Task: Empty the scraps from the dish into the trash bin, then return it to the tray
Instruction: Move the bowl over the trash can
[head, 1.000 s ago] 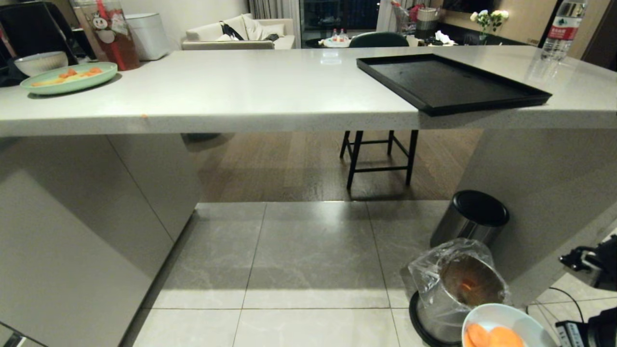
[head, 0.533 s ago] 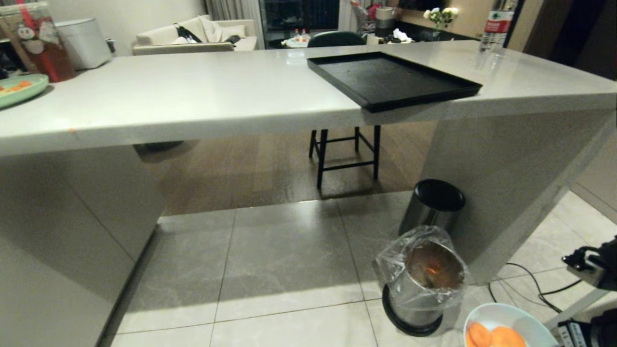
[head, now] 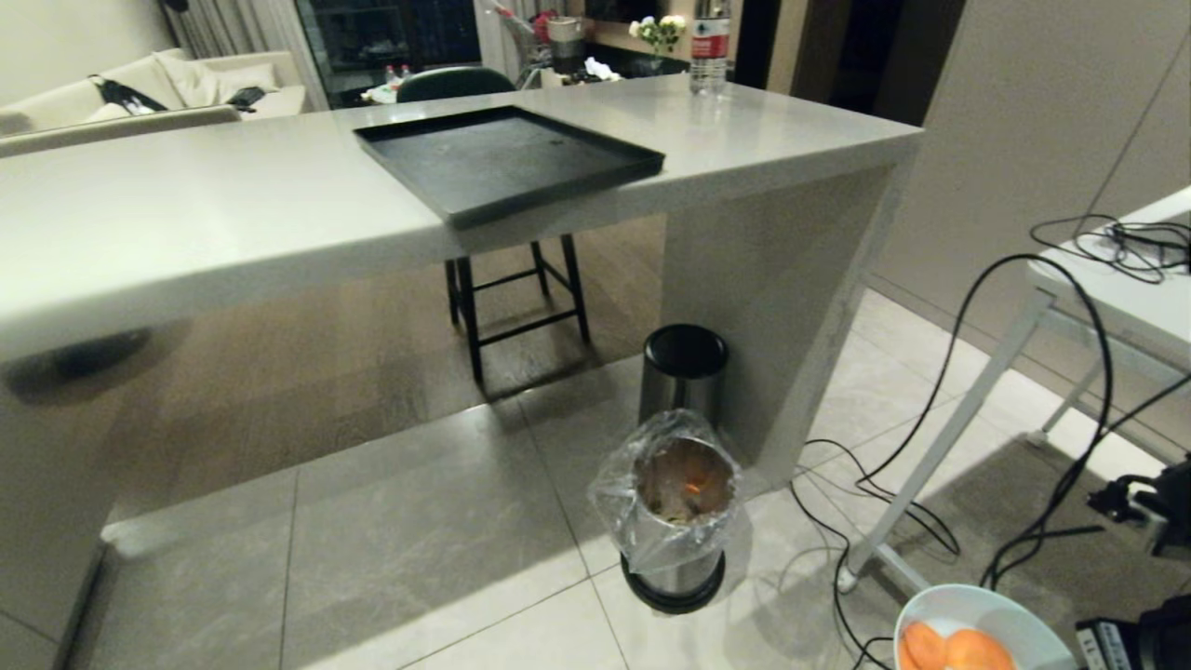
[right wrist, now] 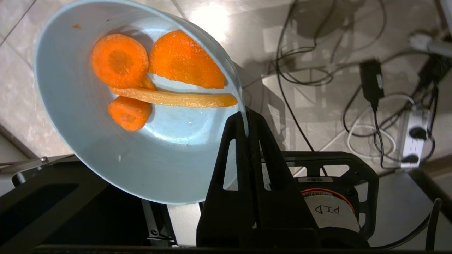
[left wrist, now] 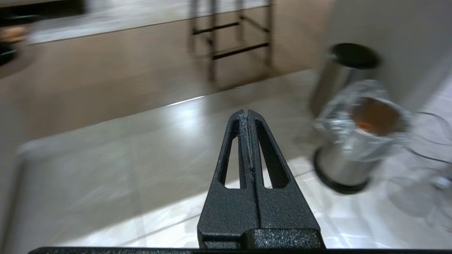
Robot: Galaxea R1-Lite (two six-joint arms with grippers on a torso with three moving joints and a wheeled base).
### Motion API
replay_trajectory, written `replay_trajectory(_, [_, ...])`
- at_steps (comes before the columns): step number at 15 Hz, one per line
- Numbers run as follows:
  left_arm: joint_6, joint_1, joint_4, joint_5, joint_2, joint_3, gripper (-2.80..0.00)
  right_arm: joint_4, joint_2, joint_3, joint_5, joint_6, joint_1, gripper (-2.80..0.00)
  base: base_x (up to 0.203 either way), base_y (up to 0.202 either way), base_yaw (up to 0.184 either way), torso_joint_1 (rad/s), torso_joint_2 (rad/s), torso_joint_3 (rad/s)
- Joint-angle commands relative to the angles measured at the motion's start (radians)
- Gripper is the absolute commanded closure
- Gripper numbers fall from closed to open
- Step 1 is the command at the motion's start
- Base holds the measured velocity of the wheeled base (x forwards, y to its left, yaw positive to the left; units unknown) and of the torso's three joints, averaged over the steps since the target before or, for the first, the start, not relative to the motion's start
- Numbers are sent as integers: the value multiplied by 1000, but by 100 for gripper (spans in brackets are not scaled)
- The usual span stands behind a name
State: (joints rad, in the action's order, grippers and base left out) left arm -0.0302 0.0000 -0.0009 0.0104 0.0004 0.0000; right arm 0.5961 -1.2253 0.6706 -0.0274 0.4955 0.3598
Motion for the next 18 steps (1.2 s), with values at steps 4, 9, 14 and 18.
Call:
replay_trajectory(4, [0,0,-1,0,1,0,0,4,-3,0,0,5,-5,0,1,9,-174,4,2,2])
replay_trajectory(9, [0,0,-1,0,0,0,0,2,-3,1,0,5,-4,0,2,5,-82,15,2,2])
replay_trajectory(14, [0,0,-1,0,1,0,0,1,-10,14,0,3,-4,0,0,0,0,0,0,0])
replay_trajectory(18, [0,0,-1,0,1,0,0,1,-11,14,1,3,-4,0,0,0,0,0,0,0])
